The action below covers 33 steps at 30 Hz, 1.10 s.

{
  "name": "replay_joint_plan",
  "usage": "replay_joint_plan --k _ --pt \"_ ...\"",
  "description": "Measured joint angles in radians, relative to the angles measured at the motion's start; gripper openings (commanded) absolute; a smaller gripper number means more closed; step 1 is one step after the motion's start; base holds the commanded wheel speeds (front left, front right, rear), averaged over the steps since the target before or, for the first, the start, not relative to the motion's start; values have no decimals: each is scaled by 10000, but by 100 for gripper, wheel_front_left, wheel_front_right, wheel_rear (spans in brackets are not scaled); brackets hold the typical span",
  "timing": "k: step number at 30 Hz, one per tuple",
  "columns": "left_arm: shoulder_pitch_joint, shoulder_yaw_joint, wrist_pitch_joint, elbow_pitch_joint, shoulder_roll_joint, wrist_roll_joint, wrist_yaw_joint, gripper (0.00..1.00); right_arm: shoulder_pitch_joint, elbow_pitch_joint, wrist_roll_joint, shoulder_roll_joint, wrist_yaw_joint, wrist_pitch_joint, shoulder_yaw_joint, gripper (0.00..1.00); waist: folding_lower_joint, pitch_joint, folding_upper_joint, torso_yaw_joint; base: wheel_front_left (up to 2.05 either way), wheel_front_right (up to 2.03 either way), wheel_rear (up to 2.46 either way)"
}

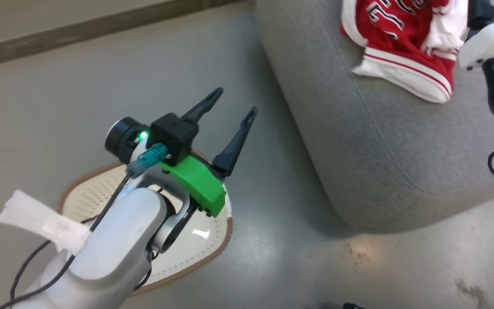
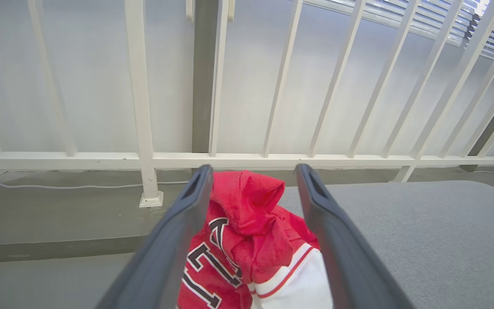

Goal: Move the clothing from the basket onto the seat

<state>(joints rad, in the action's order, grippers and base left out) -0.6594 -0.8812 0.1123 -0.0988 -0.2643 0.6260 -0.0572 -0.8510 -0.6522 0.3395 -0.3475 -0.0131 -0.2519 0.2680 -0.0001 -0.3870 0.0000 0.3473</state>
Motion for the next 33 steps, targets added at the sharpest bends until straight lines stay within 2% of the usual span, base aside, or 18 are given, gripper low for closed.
replay_joint_plan --k 9,18,26,33 --pt "791 871 876 -587 17 548 -313 100 907 387 -96 267 -128 0 148 100 0 797 0 -1047 0 0 0" --pt "1750 1672 1103 -1112 -56 926 -468 100 2104 692 -42 669 -109 0 157 100 0 1676 0 -2126 0 0 0" --pt "2712 2458 1277 -1480 -268 1083 -593 100 3210 1243 -12 1097 155 0 169 100 0 2497 0 -2873 0 0 0" --pt "3620 3206 1354 -1557 -497 1103 -635 100 4180 1789 -10 1482 337 0 265 100 0 3139 0 -3251 0 0 0"
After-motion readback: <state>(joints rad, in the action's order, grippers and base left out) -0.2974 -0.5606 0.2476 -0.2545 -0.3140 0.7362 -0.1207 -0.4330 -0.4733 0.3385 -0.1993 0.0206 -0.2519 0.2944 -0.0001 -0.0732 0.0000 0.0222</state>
